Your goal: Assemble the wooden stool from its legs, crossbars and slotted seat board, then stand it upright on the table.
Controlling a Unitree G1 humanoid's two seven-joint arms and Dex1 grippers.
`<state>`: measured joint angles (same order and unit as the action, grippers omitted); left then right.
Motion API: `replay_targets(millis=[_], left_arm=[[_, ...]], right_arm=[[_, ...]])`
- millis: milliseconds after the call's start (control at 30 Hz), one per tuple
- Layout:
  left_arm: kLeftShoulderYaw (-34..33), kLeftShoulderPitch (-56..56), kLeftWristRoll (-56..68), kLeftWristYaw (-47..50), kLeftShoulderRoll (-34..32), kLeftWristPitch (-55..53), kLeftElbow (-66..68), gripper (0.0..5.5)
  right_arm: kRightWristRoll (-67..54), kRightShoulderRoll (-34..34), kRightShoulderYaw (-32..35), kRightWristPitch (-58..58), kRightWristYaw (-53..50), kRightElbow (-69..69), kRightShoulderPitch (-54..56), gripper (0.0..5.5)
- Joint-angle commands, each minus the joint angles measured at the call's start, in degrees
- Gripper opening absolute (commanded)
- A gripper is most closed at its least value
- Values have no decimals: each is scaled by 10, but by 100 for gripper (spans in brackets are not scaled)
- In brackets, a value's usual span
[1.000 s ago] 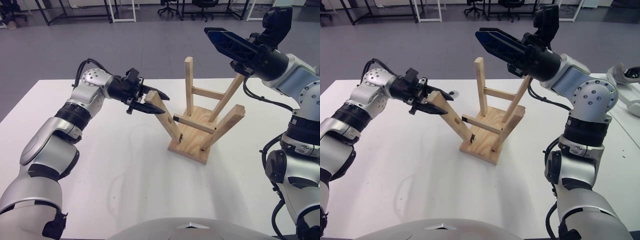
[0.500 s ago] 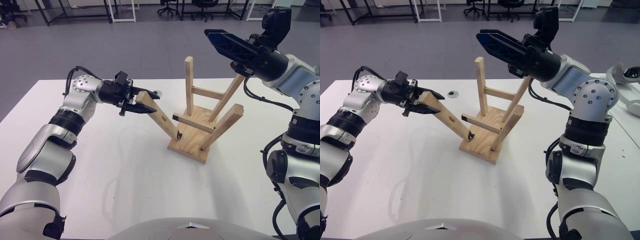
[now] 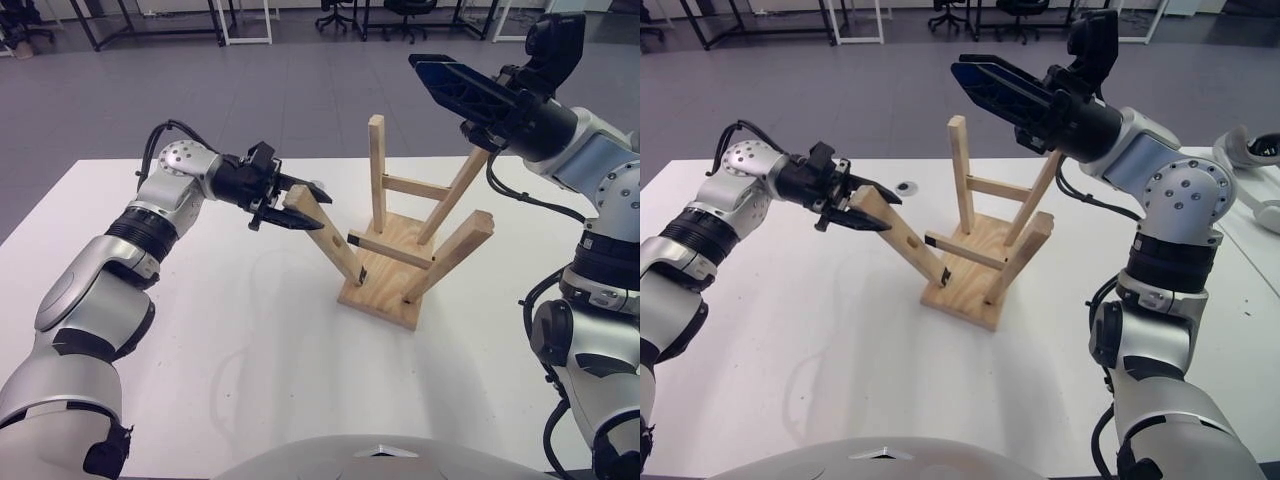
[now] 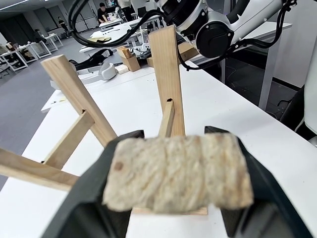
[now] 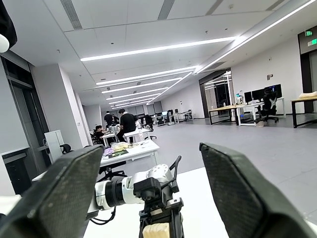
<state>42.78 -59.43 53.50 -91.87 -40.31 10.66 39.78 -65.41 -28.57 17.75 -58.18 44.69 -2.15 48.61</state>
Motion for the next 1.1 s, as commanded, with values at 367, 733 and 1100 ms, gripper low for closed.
replay_targets(millis=[367,733,1100], left_arm=[[8,-5,19,-6,9,-97,6,203],[58,3,-34,-6,2,-11,-38,203],[65,-25,-40,-6,21,-124,-34,203]], right_arm=[[70,-21,-71,52,49,-68,-64,363],[168,-46,-121,125,57,-165,-161,363],[226,-53,-137,174,38,-206,-177,363]])
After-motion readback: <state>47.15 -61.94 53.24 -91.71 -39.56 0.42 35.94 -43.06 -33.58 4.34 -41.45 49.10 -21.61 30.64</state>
